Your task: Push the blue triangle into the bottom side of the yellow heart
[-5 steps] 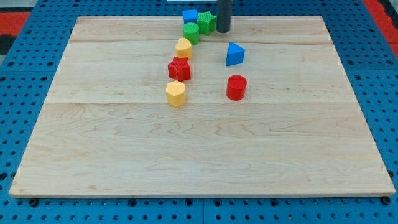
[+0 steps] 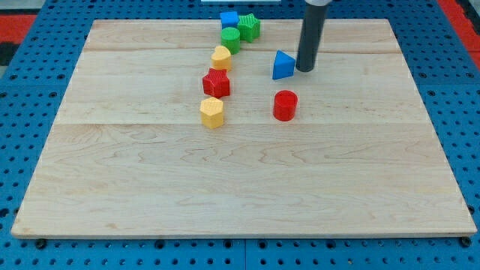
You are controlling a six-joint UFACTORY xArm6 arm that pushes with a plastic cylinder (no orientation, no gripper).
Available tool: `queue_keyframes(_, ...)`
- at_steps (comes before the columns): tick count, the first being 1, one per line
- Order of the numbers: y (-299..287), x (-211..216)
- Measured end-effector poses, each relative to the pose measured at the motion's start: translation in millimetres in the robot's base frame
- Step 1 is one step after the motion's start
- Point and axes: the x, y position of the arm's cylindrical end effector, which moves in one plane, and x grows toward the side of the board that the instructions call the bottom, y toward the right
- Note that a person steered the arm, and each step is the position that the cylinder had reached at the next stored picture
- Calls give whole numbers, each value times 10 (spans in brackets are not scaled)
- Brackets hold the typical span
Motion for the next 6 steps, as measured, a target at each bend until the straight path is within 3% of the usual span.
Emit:
queue_keyframes(4, -943, -94)
queue_keyframes(6, -228, 542)
